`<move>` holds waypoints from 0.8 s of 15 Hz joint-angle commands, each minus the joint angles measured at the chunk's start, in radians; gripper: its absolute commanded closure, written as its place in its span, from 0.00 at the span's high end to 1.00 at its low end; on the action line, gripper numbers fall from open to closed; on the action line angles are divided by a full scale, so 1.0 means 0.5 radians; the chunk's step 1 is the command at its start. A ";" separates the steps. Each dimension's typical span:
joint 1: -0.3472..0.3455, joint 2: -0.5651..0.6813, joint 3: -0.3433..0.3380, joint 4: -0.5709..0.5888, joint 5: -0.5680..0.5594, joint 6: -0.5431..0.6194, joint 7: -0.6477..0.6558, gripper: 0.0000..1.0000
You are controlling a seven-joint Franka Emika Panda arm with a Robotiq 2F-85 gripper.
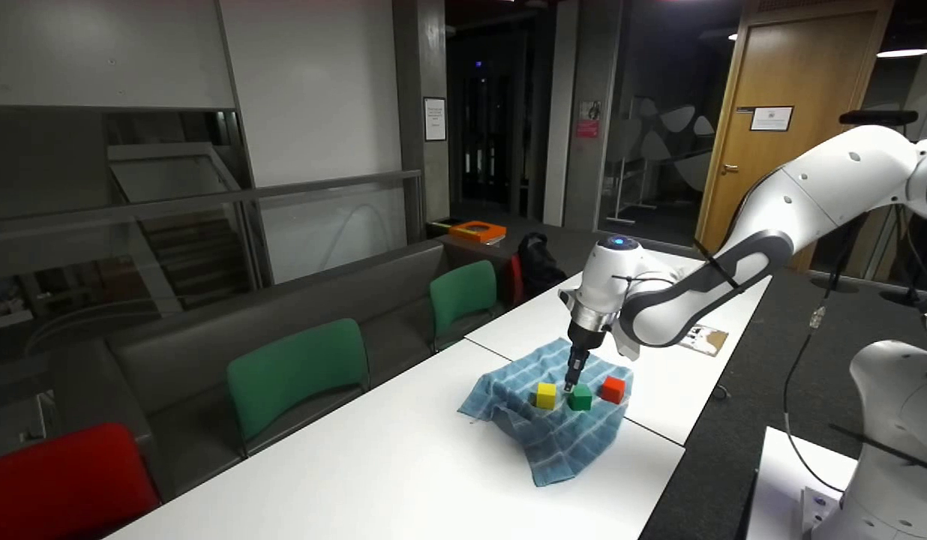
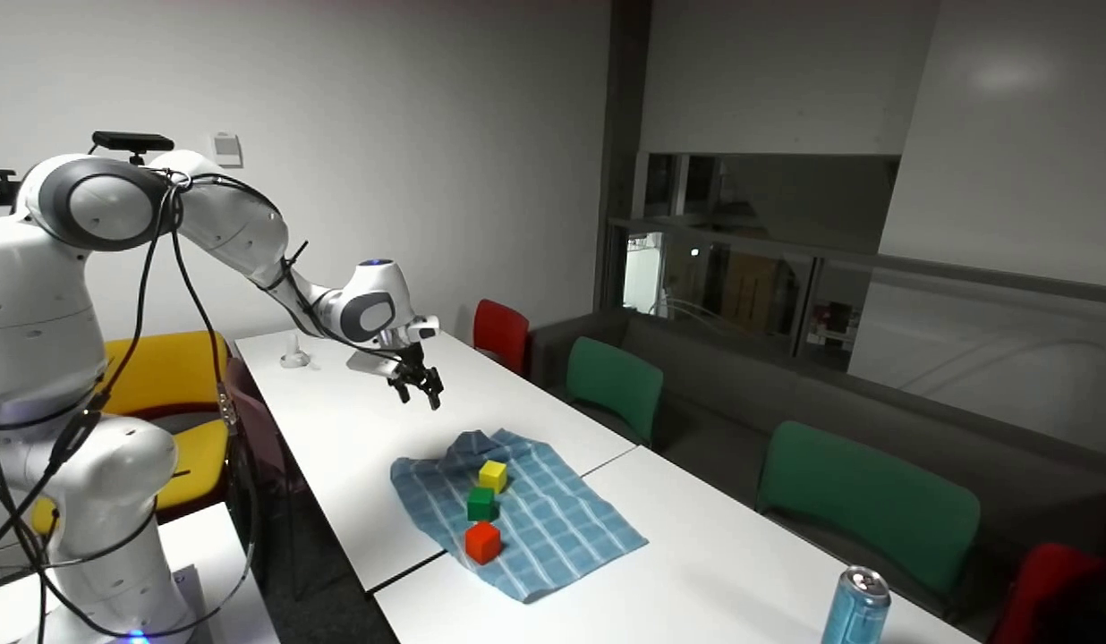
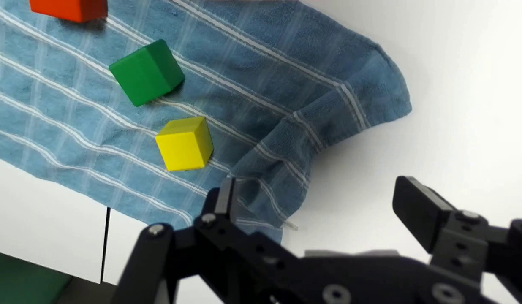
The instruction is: Unfold the cloth on the table
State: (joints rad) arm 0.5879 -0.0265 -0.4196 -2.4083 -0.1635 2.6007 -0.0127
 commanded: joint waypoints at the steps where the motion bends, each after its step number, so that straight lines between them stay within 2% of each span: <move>1: -0.469 -0.003 0.448 0.011 0.137 0.000 -0.062 1.00; 2: -0.540 -0.007 0.501 0.023 0.214 -0.001 -0.106 1.00; 4: -0.590 -0.008 0.534 0.032 0.246 -0.001 -0.118 1.00; 11: -0.595 -0.009 0.549 0.032 0.250 -0.001 -0.118 1.00; 12: -0.616 0.012 0.583 0.041 0.281 0.031 -0.126 1.00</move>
State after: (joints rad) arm 0.3963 -0.0306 -0.2496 -2.3935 -0.0456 2.6013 -0.0668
